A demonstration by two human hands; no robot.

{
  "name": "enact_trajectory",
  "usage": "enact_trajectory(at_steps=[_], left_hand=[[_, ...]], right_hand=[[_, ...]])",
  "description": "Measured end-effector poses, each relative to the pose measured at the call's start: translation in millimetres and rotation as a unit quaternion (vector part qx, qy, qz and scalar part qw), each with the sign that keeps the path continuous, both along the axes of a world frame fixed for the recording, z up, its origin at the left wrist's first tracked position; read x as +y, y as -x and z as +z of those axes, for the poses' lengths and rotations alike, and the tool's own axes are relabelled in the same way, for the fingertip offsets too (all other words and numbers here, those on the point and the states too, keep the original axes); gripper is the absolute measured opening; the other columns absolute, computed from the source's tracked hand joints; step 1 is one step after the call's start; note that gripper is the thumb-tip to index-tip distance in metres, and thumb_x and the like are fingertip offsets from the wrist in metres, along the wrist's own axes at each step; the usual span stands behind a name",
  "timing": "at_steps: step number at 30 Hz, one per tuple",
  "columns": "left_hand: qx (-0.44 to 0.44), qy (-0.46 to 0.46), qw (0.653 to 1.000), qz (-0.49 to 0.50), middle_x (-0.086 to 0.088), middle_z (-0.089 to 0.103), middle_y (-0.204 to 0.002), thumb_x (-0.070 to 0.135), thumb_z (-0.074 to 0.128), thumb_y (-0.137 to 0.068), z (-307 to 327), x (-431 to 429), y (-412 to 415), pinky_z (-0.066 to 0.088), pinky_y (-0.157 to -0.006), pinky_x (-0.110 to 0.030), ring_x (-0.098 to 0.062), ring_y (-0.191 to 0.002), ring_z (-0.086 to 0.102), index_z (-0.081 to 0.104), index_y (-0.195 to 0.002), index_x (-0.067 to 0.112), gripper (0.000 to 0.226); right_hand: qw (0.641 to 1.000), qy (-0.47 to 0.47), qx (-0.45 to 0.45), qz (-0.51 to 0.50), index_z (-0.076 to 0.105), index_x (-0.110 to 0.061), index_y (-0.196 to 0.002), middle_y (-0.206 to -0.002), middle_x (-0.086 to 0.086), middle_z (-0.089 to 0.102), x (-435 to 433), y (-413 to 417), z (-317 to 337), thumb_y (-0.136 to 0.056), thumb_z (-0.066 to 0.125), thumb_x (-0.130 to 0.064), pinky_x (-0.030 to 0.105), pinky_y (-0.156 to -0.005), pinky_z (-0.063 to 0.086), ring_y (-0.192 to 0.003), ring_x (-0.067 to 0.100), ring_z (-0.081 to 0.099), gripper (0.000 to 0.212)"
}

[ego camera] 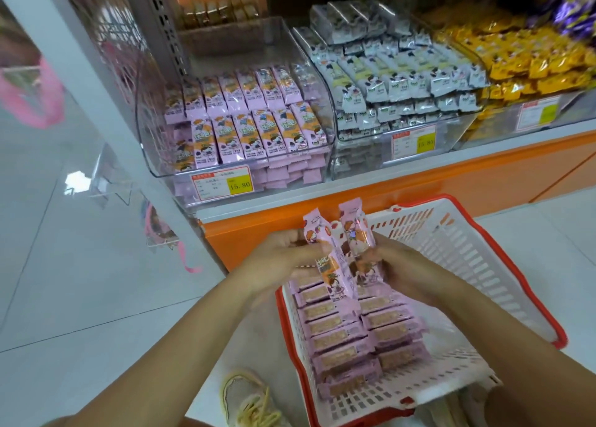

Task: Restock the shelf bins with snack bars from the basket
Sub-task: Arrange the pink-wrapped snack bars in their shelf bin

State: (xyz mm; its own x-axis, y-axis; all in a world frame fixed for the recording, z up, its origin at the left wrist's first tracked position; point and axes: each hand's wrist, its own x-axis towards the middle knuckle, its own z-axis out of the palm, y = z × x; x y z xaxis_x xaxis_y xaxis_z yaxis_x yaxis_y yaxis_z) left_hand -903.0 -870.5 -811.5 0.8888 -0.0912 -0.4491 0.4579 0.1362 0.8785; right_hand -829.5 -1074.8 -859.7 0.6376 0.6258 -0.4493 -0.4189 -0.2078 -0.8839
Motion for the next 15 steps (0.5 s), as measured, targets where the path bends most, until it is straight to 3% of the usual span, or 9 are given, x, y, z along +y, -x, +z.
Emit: enact_trajectory(at_steps=[1, 2, 5, 7, 9, 12, 15], left_hand=[[0.0, 0.01, 1.0, 0.009, -0.008, 0.072, -0.107, 0.01, 0.065, -0.086, 2, 3, 0, 0.055, -0.075, -0.021, -0.013, -0.091, 0.07, 0.065, -0.111, 0.006, 0.026], [-0.001, 0.018, 1.0, 0.016, -0.01, 0.071, -0.107, 0.009, 0.064, -0.086, 4, 6, 0, 0.056, -0.076, -0.022, -0.015, -0.092, 0.07, 0.065, -0.111, 0.005, 0.025], [-0.018, 0.026, 0.999, 0.035, -0.007, 0.073, -0.1, 0.01, 0.064, -0.087, 15, 12, -1, 0.056, -0.08, -0.025, -0.016, -0.089, 0.07, 0.065, -0.106, 0.005, 0.02], [-0.037, 0.034, 0.997, 0.052, -0.003, 0.072, -0.093, 0.01, 0.064, -0.086, 24, 18, -2, 0.056, -0.081, -0.026, -0.013, -0.084, 0.069, 0.065, -0.101, 0.009, 0.015], [-0.055, 0.051, 0.994, 0.081, -0.009, 0.072, -0.098, 0.008, 0.064, -0.085, 36, 23, -3, 0.057, -0.079, -0.026, -0.016, -0.085, 0.07, 0.062, -0.107, 0.005, 0.023], [-0.088, 0.086, 0.985, 0.123, -0.014, 0.072, -0.102, 0.01, 0.066, -0.076, 57, 34, -1, 0.058, -0.072, -0.027, -0.02, -0.086, 0.071, 0.056, -0.116, -0.001, 0.042], [-0.122, 0.069, 0.978, 0.152, -0.011, 0.073, -0.099, 0.016, 0.069, -0.069, 76, 46, 6, 0.058, -0.07, -0.027, -0.021, -0.087, 0.072, 0.053, -0.121, 0.0, 0.057]], right_hand=[[1.0, 0.005, -0.017, 0.005, 0.06, -0.041, -0.123, -0.135, 0.029, 0.044, 2, -1, 6, -0.074, 0.065, -0.033, 0.051, -0.102, 0.034, -0.117, 0.05, 0.045, 0.05], [0.999, 0.013, -0.039, 0.011, 0.058, -0.046, -0.122, -0.135, 0.023, 0.048, 3, 0, 12, -0.077, 0.067, -0.038, 0.062, -0.108, 0.03, -0.119, 0.042, 0.049, 0.047], [0.982, 0.055, -0.178, 0.036, 0.044, -0.046, -0.135, -0.128, -0.011, 0.056, 15, 6, 32, -0.094, 0.056, -0.038, 0.026, -0.096, 0.047, -0.114, 0.007, 0.055, 0.044], [0.962, 0.063, -0.266, 0.013, 0.031, -0.038, -0.142, -0.119, -0.014, 0.057, 28, 10, 50, -0.093, 0.049, -0.035, 0.017, -0.078, 0.05, -0.097, -0.006, 0.058, 0.053], [0.95, 0.042, -0.307, -0.04, 0.036, -0.03, -0.133, -0.113, -0.007, 0.063, 41, 15, 65, -0.093, 0.051, -0.027, 0.02, -0.066, 0.053, -0.085, -0.002, 0.065, 0.042], [0.936, 0.037, -0.346, -0.057, 0.042, -0.03, -0.119, -0.108, -0.005, 0.069, 62, 16, 83, -0.095, 0.05, -0.024, 0.029, -0.065, 0.055, -0.075, 0.004, 0.065, 0.026], [0.926, 0.024, -0.375, -0.041, 0.047, -0.034, -0.123, -0.098, -0.015, 0.068, 81, 19, 100, -0.091, 0.043, -0.041, 0.022, -0.064, 0.046, -0.072, -0.003, 0.059, 0.032]])
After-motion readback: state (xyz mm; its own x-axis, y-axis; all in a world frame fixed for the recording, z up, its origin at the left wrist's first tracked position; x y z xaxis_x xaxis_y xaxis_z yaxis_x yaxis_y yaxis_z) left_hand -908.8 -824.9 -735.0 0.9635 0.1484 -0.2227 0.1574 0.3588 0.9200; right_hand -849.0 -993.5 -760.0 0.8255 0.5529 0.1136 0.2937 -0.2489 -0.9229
